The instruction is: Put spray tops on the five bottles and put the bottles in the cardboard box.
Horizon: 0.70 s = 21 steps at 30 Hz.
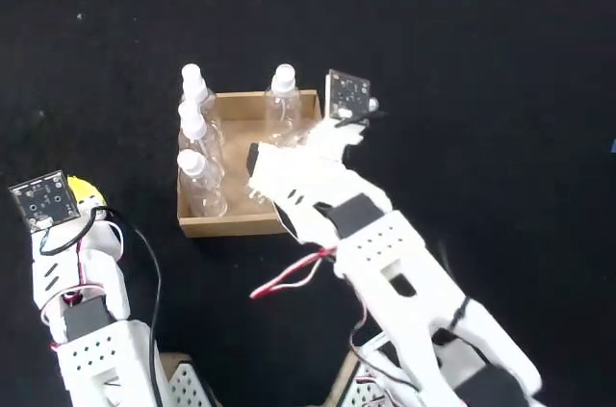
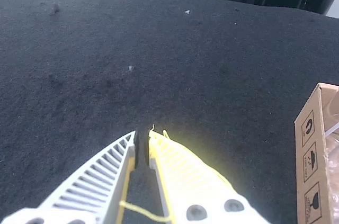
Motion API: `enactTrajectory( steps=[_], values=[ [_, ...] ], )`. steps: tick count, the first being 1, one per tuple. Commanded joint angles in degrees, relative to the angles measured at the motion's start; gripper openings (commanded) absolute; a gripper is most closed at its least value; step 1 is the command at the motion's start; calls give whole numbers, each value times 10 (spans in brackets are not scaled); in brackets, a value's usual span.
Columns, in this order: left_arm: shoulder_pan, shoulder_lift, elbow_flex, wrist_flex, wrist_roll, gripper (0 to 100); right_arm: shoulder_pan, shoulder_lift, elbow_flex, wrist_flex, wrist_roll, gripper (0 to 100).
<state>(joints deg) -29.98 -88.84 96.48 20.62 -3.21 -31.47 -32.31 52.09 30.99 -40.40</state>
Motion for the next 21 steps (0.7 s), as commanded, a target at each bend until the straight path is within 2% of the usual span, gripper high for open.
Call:
enactTrajectory(
  steps=[1,6,10,15,21],
  values=[
    [7,-3,13,0,4,30,11,48,-65,4,-4,341],
    [7,-3,13,0,4,30,11,49,-108,69,-4,341],
    [7,-3,13,0,4,30,9,63,-110,68,-5,351],
    [7,-3,13,0,4,30,9,96,-123,69,-43,451],
    [7,-3,13,0,4,30,9,109,-124,39,-49,420]
  ],
)
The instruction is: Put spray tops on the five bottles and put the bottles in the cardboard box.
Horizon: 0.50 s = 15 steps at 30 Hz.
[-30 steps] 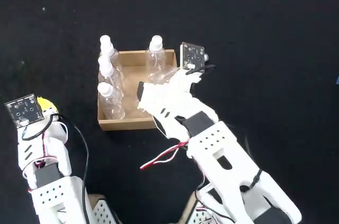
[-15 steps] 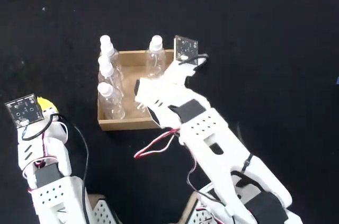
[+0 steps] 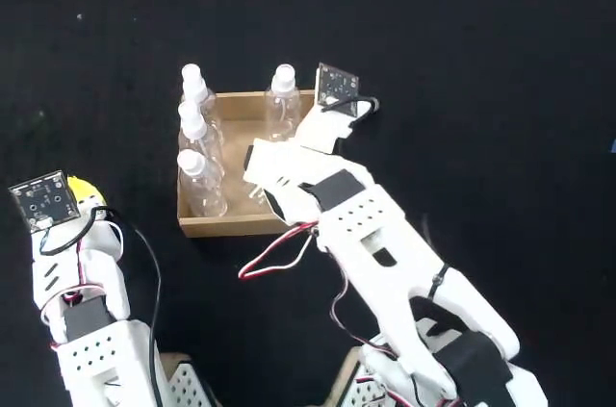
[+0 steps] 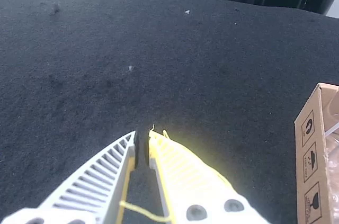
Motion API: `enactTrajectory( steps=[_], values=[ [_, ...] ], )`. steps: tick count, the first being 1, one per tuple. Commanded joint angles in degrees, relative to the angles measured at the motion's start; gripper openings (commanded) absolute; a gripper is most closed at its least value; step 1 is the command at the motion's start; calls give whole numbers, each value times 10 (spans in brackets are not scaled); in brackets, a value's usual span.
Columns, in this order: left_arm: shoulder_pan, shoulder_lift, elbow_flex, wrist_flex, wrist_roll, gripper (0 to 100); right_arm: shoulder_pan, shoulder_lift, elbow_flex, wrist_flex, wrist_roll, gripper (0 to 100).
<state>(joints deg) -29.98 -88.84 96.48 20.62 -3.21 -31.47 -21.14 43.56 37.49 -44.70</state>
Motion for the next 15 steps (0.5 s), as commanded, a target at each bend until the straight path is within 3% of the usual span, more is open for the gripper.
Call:
enactTrajectory(
  steps=[1,15],
  values=[
    [7,-3,13,0,4,30,9,-3,-33,-36,-6,413],
    [7,-3,13,0,4,30,0,22,-27,-69,-5,392]
  ],
)
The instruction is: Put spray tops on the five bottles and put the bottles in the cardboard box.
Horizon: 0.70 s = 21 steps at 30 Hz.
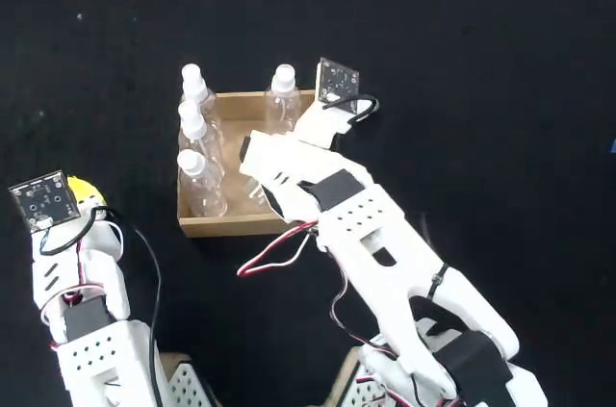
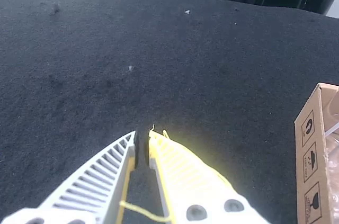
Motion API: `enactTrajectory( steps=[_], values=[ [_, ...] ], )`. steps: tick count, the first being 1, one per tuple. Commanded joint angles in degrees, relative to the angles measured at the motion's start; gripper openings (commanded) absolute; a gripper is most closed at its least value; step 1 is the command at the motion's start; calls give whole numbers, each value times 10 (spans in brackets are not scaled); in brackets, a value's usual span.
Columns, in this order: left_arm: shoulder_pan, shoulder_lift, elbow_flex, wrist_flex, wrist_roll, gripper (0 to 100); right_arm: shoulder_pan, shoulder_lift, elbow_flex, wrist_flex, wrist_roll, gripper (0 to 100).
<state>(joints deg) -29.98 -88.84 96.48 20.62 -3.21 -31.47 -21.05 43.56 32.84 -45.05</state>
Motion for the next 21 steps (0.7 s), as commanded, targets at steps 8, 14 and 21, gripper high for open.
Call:
enactTrajectory(
  steps=[8,14,21],
  values=[
    [6,-3,13,0,4,30,-1,79,-58,-27,-2,394],
    [6,-3,13,0,4,30,0,85,-58,-33,-28,394],
    [6,-3,13,1,4,30,0,144,-62,-76,-34,394]
  ],
)
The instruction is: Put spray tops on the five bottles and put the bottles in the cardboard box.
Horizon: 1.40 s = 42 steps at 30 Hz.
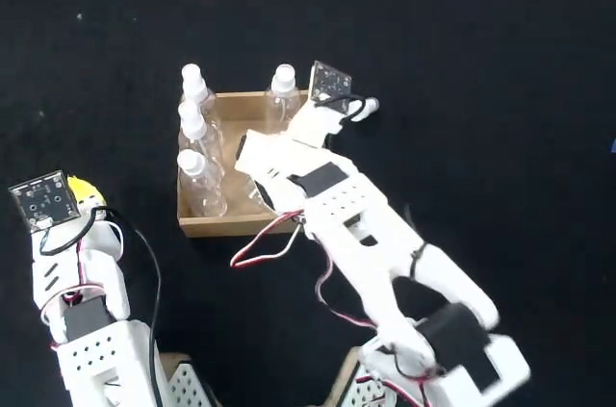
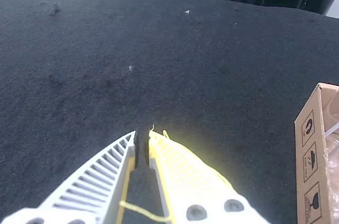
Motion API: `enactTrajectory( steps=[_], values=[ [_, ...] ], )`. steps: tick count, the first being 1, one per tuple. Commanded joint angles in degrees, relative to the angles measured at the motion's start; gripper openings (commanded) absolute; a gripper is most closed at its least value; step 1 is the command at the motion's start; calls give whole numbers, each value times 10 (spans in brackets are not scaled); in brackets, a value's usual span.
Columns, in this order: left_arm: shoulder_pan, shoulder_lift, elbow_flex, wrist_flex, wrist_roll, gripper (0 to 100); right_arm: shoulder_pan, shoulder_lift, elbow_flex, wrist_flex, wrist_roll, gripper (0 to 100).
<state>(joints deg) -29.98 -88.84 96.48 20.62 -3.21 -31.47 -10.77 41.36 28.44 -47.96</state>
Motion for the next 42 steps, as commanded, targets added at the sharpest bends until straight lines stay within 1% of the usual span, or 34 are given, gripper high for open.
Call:
enactTrajectory(
  steps=[1,9,15,25,26,28,31,34,42],
  values=[
    [6,-3,13,2,4,30,0,46,-45,-31,-5,394],
    [6,-3,13,3,4,30,19,86,-63,-41,-6,394],
    [6,-3,13,4,4,30,19,138,-82,-55,-6,390],
    [6,-4,13,4,4,30,21,140,-81,-48,0,384],
    [6,-4,13,4,4,30,25,140,-83,-37,-1,365],
    [6,-4,13,3,4,30,33,140,-90,-19,-4,298],
    [6,-4,13,2,4,30,48,140,-94,-15,-4,211],
    [6,-4,13,0,4,30,59,140,-93,-11,-4,205],
    [6,-4,13,0,4,30,60,139,-94,9,-5,202]
  ],
)
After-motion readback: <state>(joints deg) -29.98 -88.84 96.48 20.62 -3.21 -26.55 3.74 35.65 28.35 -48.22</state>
